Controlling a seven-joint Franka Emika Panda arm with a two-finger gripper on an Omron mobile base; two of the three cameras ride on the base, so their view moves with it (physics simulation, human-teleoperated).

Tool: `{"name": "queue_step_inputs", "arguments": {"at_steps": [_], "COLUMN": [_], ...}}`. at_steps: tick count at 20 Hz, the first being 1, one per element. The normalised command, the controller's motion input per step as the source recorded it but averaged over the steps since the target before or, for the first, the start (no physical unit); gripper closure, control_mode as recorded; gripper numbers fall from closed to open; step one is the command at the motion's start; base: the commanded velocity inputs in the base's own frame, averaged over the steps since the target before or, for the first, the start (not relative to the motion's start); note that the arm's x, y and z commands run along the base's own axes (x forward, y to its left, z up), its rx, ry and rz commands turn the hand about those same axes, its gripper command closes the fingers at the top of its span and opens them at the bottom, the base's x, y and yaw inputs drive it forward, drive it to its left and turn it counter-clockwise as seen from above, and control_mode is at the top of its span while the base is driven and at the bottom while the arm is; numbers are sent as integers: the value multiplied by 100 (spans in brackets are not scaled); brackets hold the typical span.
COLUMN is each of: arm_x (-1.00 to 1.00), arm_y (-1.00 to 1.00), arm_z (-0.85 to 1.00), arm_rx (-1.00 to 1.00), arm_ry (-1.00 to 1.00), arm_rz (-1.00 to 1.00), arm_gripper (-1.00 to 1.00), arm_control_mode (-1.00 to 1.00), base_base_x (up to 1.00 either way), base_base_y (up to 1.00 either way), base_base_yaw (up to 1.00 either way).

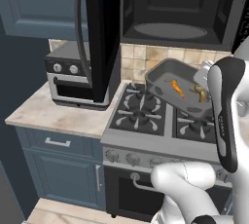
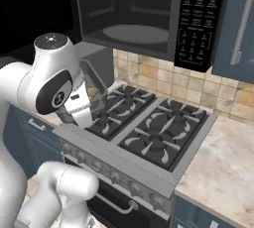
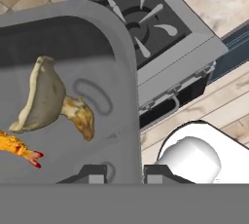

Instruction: Place the tupperware containing the shrimp and mushroom meal in the microwave. Close the microwave door and press the start button to reheat the meal.

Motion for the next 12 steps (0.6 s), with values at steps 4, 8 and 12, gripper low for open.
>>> {"name": "queue_step_inputs", "arguments": {"at_steps": [4,8,12], "arm_x": [0,0,0], "arm_y": [0,0,0], "arm_z": [0,0,0], "arm_rx": [0,0,0], "arm_ry": [0,0,0], "arm_rz": [1,0,0], "arm_gripper": [100,100,100], "arm_control_mode": [-100,-100,-100], "base_base_x": [0,0,0], "base_base_y": [0,0,0], "base_base_yaw": [0,0,0]}}
